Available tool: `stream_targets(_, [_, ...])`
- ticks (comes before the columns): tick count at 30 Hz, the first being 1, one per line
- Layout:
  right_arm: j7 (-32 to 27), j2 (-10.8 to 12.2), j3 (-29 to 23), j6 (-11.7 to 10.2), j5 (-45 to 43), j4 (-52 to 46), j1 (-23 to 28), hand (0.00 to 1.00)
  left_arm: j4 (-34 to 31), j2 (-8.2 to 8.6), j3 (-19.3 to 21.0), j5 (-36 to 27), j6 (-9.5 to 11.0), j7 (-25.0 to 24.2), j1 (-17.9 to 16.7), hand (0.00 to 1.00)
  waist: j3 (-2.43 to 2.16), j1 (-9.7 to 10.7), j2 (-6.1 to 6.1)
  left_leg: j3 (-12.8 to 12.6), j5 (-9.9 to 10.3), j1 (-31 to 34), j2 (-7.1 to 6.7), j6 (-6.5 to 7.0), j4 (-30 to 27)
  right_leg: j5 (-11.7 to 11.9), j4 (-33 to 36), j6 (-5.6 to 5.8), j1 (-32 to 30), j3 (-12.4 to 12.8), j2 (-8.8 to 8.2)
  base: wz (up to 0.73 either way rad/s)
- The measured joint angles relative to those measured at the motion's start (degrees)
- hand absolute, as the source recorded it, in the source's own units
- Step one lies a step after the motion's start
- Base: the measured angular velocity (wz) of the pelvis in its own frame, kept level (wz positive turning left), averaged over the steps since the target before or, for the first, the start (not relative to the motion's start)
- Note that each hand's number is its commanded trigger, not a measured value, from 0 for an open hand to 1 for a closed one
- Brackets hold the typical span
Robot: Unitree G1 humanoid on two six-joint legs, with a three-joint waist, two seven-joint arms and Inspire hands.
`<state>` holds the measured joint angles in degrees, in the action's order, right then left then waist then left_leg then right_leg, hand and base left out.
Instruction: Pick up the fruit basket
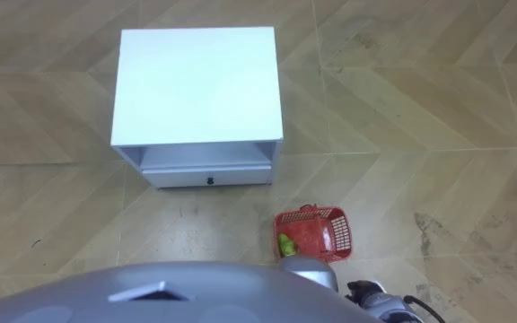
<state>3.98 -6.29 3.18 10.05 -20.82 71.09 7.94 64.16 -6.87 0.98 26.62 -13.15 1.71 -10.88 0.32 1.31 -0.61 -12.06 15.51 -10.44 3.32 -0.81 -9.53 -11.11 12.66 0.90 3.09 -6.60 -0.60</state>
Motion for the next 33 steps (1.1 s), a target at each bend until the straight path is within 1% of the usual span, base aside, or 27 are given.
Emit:
stream_targets(9, [0.4, 0.0, 0.0, 0.0, 0.0, 0.0, 0.1, 0.0, 0.0, 0.05, 0.1, -0.1, 0.5, 0.1, -0.3, 0.0, 0.11, -0.1, -0.59, 0.0, 0.0, 0.0, -0.05, 0.0, 0.0, 0.0, 0.0, 0.03, -0.2, 0.0, -0.06, 0.0])
stream_targets(11, [0.5, 0.0, -0.1, 0.0, 0.0, -0.1, 0.1, 0.0, -0.1, 0.05, 0.2, -0.1, 0.6, 0.0, -0.2, 0.0, 0.02, -0.1, -0.65, -0.1, 0.0, 0.0, -0.05, 0.0, 0.0, 0.0, 0.0, 0.03, -0.2, 0.0, -0.05, 0.0])
stream_targets(13, [0.4, -0.1, -0.1, 0.0, 0.1, -0.1, -0.1, 0.0, -0.1, 0.13, 1.2, -0.1, 0.6, 0.3, -0.1, 0.0, -0.16, -0.1, -0.69, 0.0, 0.0, 0.0, -0.06, 0.0, -0.1, 0.0, 0.0, 0.05, -0.2, 0.0, -0.07, 0.0])
stream_targets(17, [-0.3, -0.1, -0.1, 0.0, 0.3, -0.2, -0.4, 0.0, -0.1, 0.13, 1.3, 0.0, 0.7, 1.6, 0.1, 0.0, -0.26, -0.1, -0.89, 0.1, 0.0, -0.1, -0.06, 0.0, -0.1, 0.0, 0.0, 0.05, -0.1, 0.0, -0.07, 0.0])
stream_targets(18, [-0.4, -0.1, -0.1, 0.0, 0.3, -0.2, -0.4, 0.0, -0.2, 0.14, 1.9, 0.0, 0.8, 2.1, 0.1, 0.0, -0.28, -0.1, -0.92, 0.2, 0.0, -0.1, -0.04, 0.0, -0.1, 0.0, 0.1, 0.04, 0.0, 0.0, -0.06, 0.0])
stream_targets(23, [-1.6, -0.2, -0.1, -0.1, 0.2, -0.5, -0.5, 0.0, -1.5, 0.1, 2.5, -0.1, 1.1, 3.5, 0.0, 0.0, -0.25, -0.1, -0.86, 0.3, 0.0, -0.1, -0.03, 0.0, -0.1, 0.0, 0.1, 0.03, 0.2, -0.2, -0.06, 0.01])
stream_targets(25, [-2.1, -0.1, 0.0, -0.2, 0.1, -0.5, -0.1, 0.0, -1.6, 0.26, 2.5, -0.1, 1.7, 4.4, -0.1, 0.0, -0.22, -0.1, -0.91, 0.5, 0.0, -0.1, -0.03, 0.0, -0.1, 0.0, 0.1, 0.03, 0.3, -0.5, -0.09, 0.04])
stream_targets(26, [-2.2, -0.1, 0.0, -0.2, 0.1, -0.5, 0.0, 0.0, -1.7, 0.29, 2.5, -0.1, 1.8, 4.4, -0.1, 0.0, -0.11, -0.1, -1.14, 0.5, 0.0, -0.1, -0.04, 0.0, -0.1, 0.0, 0.1, 0.03, 0.3, -0.5, -0.09, 0.03])
stream_targets(28, [-2.2, -0.1, 0.0, -0.2, 0.1, -0.7, 0.0, 0.0, -1.9, 0.49, 2.5, -0.1, 2.0, 5.1, -0.2, 0.0, -0.1, -0.1, -1.23, 0.5, 0.0, -0.1, -0.04, 0.0, -0.1, 0.0, 0.1, 0.03, 0.2, -0.5, -0.09, 0.0])
stream_targets(29, [-2.2, -0.1, 0.0, -0.1, 0.1, -0.7, 0.1, 0.0, -1.9, 0.55, 2.5, -0.1, 2.0, 5.3, -0.2, 0.0, 0.07, -0.1, -1.5, 0.5, 0.0, -0.1, -0.04, 0.0, -0.1, 0.0, 0.1, 0.03, 0.1, -0.5, -0.09, 0.0])
stream_targets(30, [-2.2, -0.1, 0.0, -0.1, 0.1, -0.7, 0.2, 0.0, -1.9, 0.61, 2.5, -0.1, 2.0, 5.6, -0.2, 0.0, -0.05, -0.2, -1.32, 0.5, 0.0, -0.1, -0.05, 0.0, -0.1, 0.0, 0.0, 0.03, 0.0, -0.5, -0.1, 0.0])
stream_targets(32, [-2.2, -0.1, 0.0, 0.0, 0.1, -0.7, 0.3, 0.0, -1.9, 0.61, 2.5, -0.2, 2.0, 5.6, -0.4, 0.0, -0.01, -0.1, -1.4, 0.5, 0.0, -0.1, -0.07, 0.0, -0.1, 0.0, 0.0, 0.04, -0.1, -0.4, -0.1, 0.0])
stream_targets(33, [-2.1, -0.1, 0.1, 0.0, 0.1, -0.7, 0.4, 0.0, -1.9, 0.62, 2.5, -0.2, 2.0, 5.6, -0.5, 0.0, -0.14, -0.2, -1.25, 0.5, 0.0, -0.1, -0.07, 0.0, -0.1, 0.0, 0.0, 0.04, -0.1, -0.5, -0.12, 0.0])
